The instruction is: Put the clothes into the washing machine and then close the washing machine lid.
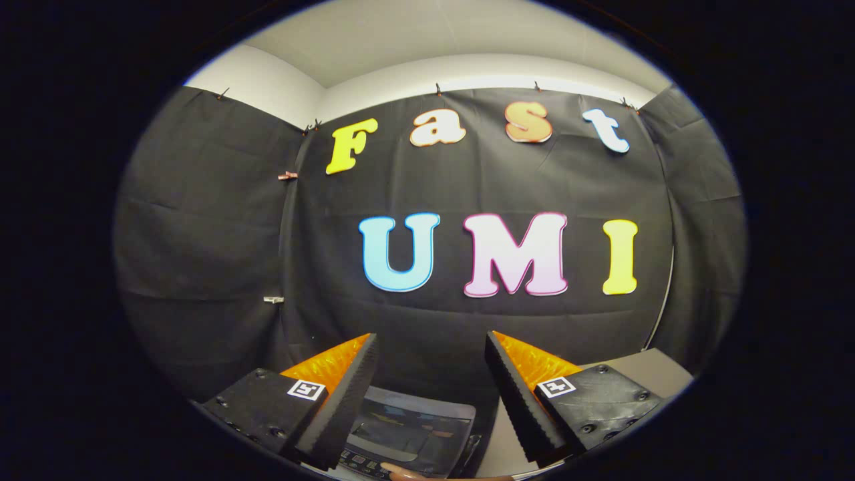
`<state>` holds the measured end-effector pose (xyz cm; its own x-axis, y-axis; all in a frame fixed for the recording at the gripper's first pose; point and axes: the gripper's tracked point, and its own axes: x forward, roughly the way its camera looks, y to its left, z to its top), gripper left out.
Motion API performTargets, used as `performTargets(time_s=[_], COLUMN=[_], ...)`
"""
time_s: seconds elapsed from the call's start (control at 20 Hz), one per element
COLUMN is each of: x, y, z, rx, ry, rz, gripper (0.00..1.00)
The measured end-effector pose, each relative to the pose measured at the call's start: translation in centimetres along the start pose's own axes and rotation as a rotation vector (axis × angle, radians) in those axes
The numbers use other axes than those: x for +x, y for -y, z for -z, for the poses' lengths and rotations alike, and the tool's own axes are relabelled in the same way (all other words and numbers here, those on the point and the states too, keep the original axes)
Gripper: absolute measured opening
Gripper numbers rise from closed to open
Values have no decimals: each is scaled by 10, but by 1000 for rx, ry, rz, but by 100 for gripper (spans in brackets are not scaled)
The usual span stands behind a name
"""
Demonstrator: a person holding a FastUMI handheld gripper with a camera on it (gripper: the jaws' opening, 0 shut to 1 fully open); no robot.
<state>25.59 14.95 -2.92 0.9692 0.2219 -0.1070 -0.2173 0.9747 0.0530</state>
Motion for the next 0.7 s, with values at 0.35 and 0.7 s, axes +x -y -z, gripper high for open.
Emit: performTargets(time_s=[0.35, 0.7], x=[-80, -146], y=[53, 84], z=[-17, 3], rx=[-32, -89], ry=[70, 71], rz=[59, 148], gripper=[99, 98])
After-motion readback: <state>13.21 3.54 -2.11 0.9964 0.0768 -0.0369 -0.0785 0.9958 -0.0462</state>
